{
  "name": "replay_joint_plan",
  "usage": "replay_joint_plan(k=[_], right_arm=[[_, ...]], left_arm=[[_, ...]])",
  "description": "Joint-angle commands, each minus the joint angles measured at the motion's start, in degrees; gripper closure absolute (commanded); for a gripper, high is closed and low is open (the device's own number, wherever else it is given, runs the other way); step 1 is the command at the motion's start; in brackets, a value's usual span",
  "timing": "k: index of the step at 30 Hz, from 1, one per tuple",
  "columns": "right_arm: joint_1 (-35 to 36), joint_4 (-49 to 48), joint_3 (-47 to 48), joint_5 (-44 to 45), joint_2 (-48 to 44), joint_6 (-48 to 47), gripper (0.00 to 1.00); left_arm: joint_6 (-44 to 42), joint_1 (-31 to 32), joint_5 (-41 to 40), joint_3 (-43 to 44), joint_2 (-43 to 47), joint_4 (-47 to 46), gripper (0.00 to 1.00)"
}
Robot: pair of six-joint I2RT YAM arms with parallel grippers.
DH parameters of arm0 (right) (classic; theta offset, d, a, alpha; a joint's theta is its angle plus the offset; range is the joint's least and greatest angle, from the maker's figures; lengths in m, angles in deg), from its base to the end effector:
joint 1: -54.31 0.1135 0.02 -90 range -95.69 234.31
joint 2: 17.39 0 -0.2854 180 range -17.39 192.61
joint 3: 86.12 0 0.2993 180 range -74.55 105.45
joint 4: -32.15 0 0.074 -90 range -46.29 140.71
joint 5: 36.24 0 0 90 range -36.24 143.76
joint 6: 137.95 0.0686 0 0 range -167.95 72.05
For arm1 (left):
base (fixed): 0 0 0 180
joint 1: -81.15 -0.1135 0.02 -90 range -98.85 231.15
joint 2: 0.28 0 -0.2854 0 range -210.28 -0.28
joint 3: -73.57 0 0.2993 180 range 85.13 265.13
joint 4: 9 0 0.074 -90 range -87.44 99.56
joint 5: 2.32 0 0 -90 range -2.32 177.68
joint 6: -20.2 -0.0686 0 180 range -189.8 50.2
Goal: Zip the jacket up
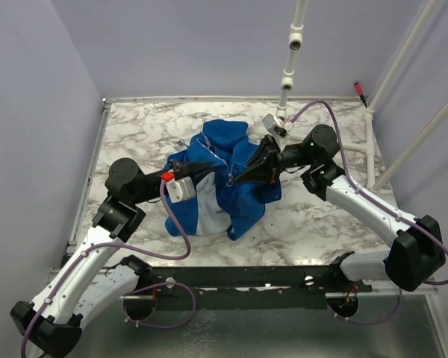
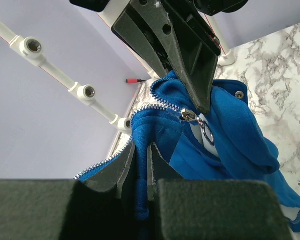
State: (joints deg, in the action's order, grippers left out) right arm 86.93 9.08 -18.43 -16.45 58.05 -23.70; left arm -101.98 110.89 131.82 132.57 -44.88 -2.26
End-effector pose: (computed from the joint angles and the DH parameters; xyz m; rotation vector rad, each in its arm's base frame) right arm 0.2504 0.2369 0.3751 -1.2418 1.1644 1.5552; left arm 0.1750 -0.1550 0.4048 1.2381 0.8403 -0.5172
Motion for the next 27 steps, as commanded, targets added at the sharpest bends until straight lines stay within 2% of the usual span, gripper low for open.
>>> replay_joint_plan(k=[1, 20, 27], right_arm=[[0.38, -1.92, 1.30, 2.15, 0.30, 1.81, 0.99], [0.42, -0.94, 2.45, 1.47, -0.21, 3.95, 0.99], [0.39, 0.70, 3.50, 0.68, -0.12, 4.50, 0.99]], left_arm=[[-1.46, -0.12, 2.77, 1.61, 1.02, -0.78, 1.00], [-3.32, 0.02, 4.76, 1.91, 1.04, 1.05, 1.00], [-5.80, 0.45, 5.68, 3.22, 0.57, 4.52, 1.00]])
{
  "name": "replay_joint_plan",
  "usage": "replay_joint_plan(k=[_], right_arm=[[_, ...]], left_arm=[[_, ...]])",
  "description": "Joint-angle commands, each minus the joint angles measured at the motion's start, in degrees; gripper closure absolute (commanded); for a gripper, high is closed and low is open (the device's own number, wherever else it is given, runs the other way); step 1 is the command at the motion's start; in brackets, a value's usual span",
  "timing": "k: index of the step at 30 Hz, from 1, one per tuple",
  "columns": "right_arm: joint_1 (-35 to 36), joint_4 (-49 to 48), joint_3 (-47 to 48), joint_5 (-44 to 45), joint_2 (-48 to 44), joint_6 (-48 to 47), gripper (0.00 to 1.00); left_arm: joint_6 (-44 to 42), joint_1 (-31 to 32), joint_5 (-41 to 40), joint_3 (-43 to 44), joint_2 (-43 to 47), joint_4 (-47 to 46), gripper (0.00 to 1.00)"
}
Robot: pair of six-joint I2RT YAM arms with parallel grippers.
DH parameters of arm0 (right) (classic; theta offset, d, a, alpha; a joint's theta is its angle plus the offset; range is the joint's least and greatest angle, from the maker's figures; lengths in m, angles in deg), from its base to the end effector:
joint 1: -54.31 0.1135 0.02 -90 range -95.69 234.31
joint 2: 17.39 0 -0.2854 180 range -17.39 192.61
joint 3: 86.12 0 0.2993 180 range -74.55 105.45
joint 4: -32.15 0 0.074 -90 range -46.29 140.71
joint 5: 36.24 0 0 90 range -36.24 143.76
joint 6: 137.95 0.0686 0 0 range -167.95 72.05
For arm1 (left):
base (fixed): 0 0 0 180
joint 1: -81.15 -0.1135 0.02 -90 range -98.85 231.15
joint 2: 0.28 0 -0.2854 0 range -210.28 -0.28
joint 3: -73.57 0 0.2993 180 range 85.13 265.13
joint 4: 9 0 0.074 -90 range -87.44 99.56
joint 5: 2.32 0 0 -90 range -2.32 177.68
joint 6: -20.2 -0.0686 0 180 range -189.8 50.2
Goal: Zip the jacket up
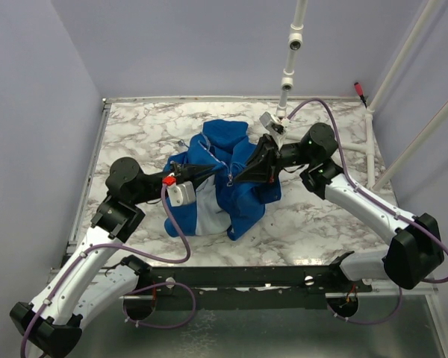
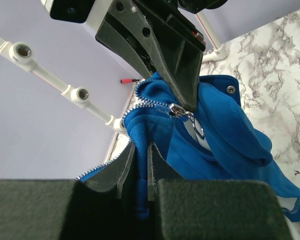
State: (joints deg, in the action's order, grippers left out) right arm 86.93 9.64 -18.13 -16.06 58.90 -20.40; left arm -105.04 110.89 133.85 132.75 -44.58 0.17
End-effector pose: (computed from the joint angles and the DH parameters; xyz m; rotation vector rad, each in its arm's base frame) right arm 0.2544 0.2392 0.3715 -1.2069 1.2318 1.6022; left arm 0.1716 -0.1550 0.4018 1.2879 0.8139 -0.5137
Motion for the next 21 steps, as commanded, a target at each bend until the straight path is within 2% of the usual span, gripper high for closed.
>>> replay_joint_plan(k=[1, 8, 19, 21], right_arm=[[0.42, 0.91, 3.48, 0.30, -1.04, 1.03, 0.99], [0.39, 7.13, 5.54, 0.87, -1.41, -1.28, 0.99], [0.38, 28.39, 12.37, 1.76, 0.09, -11.20, 0.99], [0.38, 29.79, 12.78, 1.72, 0.18, -11.71, 0.99]], left_arm=[[-3.20, 0.46, 3.74, 3.28, 0.18, 2.29, 1.00], [-4.93, 0.84, 4.08, 4.41, -0.32, 5.48, 1.00], [-7.20, 2.14, 4.33, 5.99, -1.23, 8.54, 1.00], [-7.37, 2.40, 4.20, 6.00, -1.32, 8.71, 1.00]])
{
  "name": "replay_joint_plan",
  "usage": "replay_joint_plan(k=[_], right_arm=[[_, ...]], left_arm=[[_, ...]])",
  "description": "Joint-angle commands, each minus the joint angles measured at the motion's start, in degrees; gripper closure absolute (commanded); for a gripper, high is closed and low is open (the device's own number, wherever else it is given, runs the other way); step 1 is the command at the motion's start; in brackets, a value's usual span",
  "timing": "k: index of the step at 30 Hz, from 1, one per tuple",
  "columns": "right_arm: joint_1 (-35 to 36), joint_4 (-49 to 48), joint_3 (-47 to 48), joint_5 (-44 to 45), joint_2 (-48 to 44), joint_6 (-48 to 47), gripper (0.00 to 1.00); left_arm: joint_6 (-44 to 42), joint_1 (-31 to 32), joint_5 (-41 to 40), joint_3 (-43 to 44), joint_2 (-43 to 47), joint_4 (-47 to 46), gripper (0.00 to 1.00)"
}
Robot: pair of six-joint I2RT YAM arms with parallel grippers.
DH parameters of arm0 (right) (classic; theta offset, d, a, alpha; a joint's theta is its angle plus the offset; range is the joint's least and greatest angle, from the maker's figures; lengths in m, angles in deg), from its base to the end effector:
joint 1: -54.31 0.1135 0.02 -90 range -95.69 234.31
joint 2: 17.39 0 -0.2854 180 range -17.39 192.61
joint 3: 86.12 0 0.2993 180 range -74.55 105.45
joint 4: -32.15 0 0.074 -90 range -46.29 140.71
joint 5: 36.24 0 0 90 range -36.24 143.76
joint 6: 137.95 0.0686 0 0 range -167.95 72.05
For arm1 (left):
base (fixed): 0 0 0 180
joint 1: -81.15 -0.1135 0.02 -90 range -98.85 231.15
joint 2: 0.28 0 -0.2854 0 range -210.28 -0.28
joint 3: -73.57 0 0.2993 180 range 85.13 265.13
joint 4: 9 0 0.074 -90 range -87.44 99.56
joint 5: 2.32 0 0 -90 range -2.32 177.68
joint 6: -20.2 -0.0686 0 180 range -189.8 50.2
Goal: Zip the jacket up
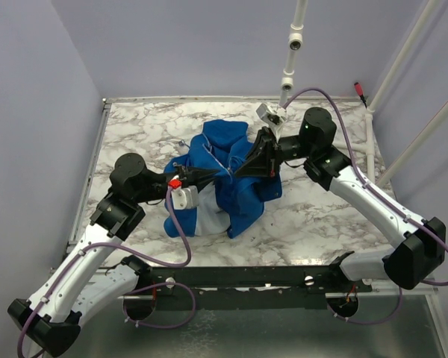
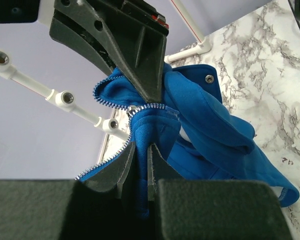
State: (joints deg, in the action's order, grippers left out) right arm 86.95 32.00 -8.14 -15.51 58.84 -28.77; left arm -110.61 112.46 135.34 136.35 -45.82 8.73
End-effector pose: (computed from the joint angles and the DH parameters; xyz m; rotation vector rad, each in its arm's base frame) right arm 0.2597 0.2425 0.4031 -1.2191 1.3417 1.5830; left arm 0.1669 -0.1608 0.4049 1.3825 0.8076 -0.5251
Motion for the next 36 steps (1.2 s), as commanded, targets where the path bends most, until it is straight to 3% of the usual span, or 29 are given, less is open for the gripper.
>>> replay_joint_plan(k=[1, 6, 12, 27, 36], right_arm=[[0.36, 7.20, 2.42, 1.17, -0.07, -3.27, 0.99], [0.37, 5.48, -1.04, 2.66, -3.55, -3.62, 0.99], [0.25, 10.50, -4.19, 2.64, -5.16, -9.47, 0.99], [0.48, -11.92, -11.68, 1.84, -7.38, -0.25, 0.99], [0.93, -15.42, -11.58, 0.40, -5.96, 1.61, 0.99]], left_arm=[[-1.83, 0.90, 2.66, 2.39, -0.08, 0.10, 1.00], [-1.76, 0.95, 2.54, 2.21, 0.01, 0.23, 1.00], [0.85, 0.95, 1.01, 3.14, 0.01, -0.81, 1.00], [4.87, 0.95, -1.79, 2.77, -0.08, -3.95, 1.00], [5.05, 0.93, -2.92, 1.63, 0.27, -4.86, 1.00]])
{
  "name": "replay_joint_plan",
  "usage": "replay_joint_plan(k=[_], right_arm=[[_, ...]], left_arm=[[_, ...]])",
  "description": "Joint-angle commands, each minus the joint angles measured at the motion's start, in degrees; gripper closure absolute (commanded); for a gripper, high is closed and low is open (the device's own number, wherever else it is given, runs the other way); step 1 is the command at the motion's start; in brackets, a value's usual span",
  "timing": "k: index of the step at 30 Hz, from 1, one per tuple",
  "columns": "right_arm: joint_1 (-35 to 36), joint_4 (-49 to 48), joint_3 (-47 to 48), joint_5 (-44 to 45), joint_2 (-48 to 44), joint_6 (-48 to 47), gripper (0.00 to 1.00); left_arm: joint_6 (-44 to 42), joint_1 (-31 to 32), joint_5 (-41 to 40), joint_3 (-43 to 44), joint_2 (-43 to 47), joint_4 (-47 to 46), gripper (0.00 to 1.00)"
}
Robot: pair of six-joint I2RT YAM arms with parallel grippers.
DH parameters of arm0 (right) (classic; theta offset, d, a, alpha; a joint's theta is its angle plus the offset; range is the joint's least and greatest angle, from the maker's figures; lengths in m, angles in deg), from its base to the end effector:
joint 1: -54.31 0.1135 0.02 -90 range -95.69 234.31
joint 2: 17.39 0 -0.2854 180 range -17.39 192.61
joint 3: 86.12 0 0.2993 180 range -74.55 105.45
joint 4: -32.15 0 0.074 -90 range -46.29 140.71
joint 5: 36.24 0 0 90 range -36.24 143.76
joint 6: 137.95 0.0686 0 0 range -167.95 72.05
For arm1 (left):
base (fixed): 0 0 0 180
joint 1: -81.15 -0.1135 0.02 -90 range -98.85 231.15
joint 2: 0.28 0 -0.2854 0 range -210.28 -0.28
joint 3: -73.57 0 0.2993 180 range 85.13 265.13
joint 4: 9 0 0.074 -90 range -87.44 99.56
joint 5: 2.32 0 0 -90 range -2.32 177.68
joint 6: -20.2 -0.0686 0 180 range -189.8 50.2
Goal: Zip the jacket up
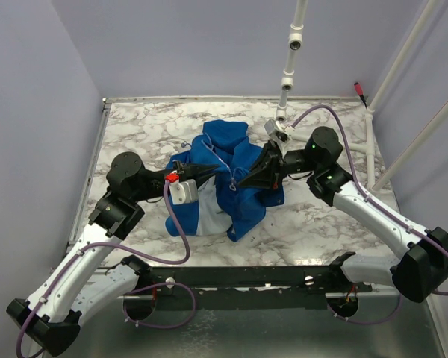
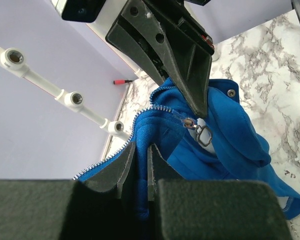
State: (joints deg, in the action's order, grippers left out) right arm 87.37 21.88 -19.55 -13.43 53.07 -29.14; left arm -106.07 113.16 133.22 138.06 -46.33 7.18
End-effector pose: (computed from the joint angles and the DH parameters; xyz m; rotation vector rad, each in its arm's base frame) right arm 0.2363 0.2293 0.3733 -1.2112 1.2663 1.5282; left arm 0.1672 -0.1623 0.4185 1.3266 0.8377 -0.5475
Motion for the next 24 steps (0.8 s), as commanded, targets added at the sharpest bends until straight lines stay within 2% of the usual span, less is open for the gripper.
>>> replay_joint_plan(k=[1, 11, 19, 24], right_arm=[[0.52, -5.55, -0.22, -1.77, -0.29, 2.14, 0.99], [0.46, -7.71, -0.31, -3.74, 0.46, 3.82, 0.99], [0.47, -3.23, 0.47, -3.60, 1.17, 1.52, 0.99], [0.52, -4.61, 0.54, -3.08, 0.86, 2.54, 0.99]], left_arm=[[0.50, 0.24, -0.85, -0.22, 0.84, -3.41, 1.00], [0.67, 0.25, -0.89, -0.75, 0.95, -4.13, 1.00], [1.18, 0.16, -0.99, -0.44, 0.95, -4.38, 1.00], [1.14, -0.02, -0.74, -0.64, 1.08, -4.43, 1.00]])
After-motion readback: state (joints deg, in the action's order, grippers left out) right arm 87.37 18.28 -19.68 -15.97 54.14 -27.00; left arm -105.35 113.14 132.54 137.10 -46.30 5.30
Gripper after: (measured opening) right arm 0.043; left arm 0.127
